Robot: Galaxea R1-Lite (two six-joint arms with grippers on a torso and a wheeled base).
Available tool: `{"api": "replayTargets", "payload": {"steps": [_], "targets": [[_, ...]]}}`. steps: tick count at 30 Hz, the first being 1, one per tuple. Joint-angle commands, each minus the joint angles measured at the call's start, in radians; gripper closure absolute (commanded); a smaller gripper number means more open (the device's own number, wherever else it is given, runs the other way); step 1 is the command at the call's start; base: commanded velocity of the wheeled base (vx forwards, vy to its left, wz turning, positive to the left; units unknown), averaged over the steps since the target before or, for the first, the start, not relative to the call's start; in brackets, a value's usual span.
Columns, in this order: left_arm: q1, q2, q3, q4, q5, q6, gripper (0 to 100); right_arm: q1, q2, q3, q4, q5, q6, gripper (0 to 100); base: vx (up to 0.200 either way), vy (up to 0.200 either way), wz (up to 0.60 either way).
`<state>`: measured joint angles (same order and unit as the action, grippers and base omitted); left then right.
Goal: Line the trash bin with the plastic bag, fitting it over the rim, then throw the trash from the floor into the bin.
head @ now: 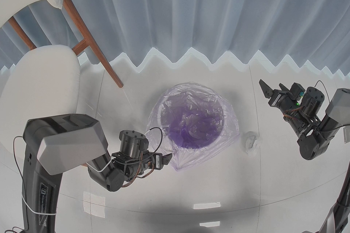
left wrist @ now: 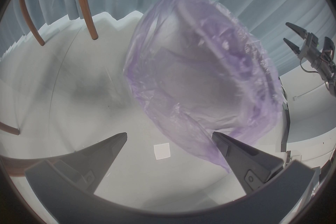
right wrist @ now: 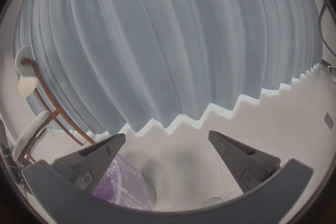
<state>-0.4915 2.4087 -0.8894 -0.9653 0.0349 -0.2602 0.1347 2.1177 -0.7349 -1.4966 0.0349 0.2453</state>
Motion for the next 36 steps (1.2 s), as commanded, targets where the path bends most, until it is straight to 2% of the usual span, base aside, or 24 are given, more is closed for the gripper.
{"api": "replayTargets", "payload": {"steps": [1, 8, 13, 16, 22, 23, 24, 26, 32, 36], "targets": [[0.007, 0.099, -0.071, 0.002, 0.008, -0.001, 0, 0.003, -0.005, 0.006, -0.001, 0.0, -0.001, 0, 0.0, 0.0, 0.0], [0.019, 0.167, -0.151, 0.002, 0.025, 0.006, 0, 0.003, -0.002, 0.006, -0.001, 0.0, -0.001, 0, 0.0, 0.0, 0.0], [0.024, 0.159, -0.143, -0.004, 0.025, 0.004, 0, 0.003, 0.004, 0.005, 0.001, 0.0, -0.001, 0, 0.0, 0.0, 0.0], [0.014, 0.112, -0.048, -0.055, 0.023, 0.003, 0, 0.003, 0.005, 0.006, 0.002, 0.0, -0.001, 0, 0.0, 0.0, 0.0], [-0.032, -0.103, 0.231, -0.274, 0.011, -0.005, 0, 0.003, 0.038, 0.008, 0.004, 0.0, -0.001, 0, 0.0, 0.0, 0.0], [-0.032, -0.109, 0.239, -0.28, 0.011, -0.005, 0, 0.003, 0.038, 0.008, 0.004, 0.0, -0.001, 0, 0.0, 0.0, 0.0], [-0.05, -0.169, 0.32, -0.348, 0.011, -0.004, 0, 0.003, 0.071, 0.019, 0.006, -0.001, -0.006, 0, 0.0, 0.0, 0.0], [-0.071, -0.234, 0.388, -0.412, 0.011, -0.005, 0, 0.005, 0.128, 0.029, 0.001, -0.001, -0.018, 0, 0.0, 0.0, 0.0], [-0.159, -0.405, 0.52, -0.504, 0.01, -0.017, 0, 0.031, 0.278, 0.012, -0.04, -0.004, -0.041, 0, 0.0, 0.0, 0.0], [-0.208, -0.513, 0.487, -0.572, 0.008, -0.07, 0, 0.045, 0.328, 0.002, -0.056, -0.007, -0.041, 0, 0.0, 0.0, 0.0]]}}
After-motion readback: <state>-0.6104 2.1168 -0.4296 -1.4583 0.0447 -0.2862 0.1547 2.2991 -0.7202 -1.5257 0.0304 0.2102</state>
